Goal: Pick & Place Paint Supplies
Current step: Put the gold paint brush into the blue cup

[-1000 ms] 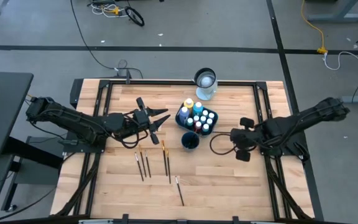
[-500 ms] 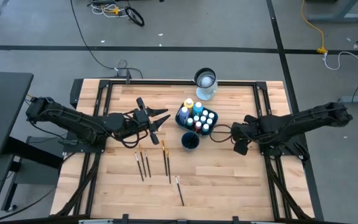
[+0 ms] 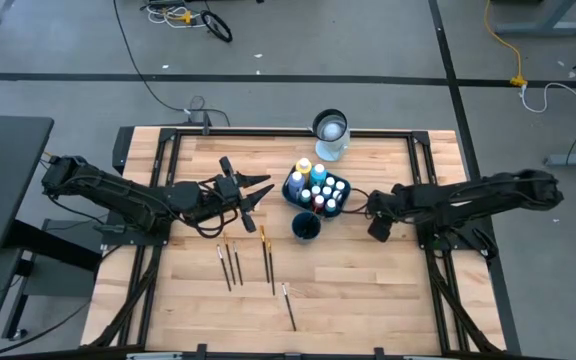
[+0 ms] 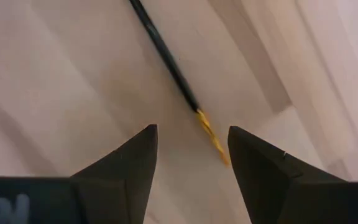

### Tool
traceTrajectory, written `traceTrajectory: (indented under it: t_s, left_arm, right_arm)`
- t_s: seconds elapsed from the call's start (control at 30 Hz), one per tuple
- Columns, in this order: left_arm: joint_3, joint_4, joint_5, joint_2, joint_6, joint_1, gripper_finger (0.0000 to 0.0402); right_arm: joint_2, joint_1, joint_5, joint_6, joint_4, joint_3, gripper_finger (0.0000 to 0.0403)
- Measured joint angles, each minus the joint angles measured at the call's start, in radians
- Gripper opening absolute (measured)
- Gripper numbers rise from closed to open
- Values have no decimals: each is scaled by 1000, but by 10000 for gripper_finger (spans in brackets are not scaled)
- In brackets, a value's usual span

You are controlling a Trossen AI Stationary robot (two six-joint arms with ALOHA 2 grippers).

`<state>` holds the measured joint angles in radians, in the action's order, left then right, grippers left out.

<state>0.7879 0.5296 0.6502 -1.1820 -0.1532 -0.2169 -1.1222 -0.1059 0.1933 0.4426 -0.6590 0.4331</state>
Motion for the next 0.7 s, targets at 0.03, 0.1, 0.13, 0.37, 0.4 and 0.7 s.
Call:
traceTrajectory:
  t_s: [0.03, 0.1, 0.13, 0.37, 0.4, 0.7]
  left_arm:
    - [0, 0, 0, 0, 0, 0, 109]
    - [0, 0, 0, 0, 0, 0, 109]
    - [0, 0, 0, 0, 0, 0, 109]
    - [0, 0, 0, 0, 0, 0, 109]
    - [0, 0, 0, 0, 0, 0, 109]
    - [0, 0, 0, 0, 0, 0, 109]
  right_arm:
    - [-12, -5, 9, -7, -3, -4, 201]
    - [-37, -12, 21, -16, 10, -4, 201]
    - [-50, -16, 18, -15, 12, -2, 201]
    - [-98, -27, -57, 24, 9, 5, 182]
    - [-98, -27, -60, 32, 8, 5, 171]
    - [-96, -26, -90, 65, 21, 4, 28]
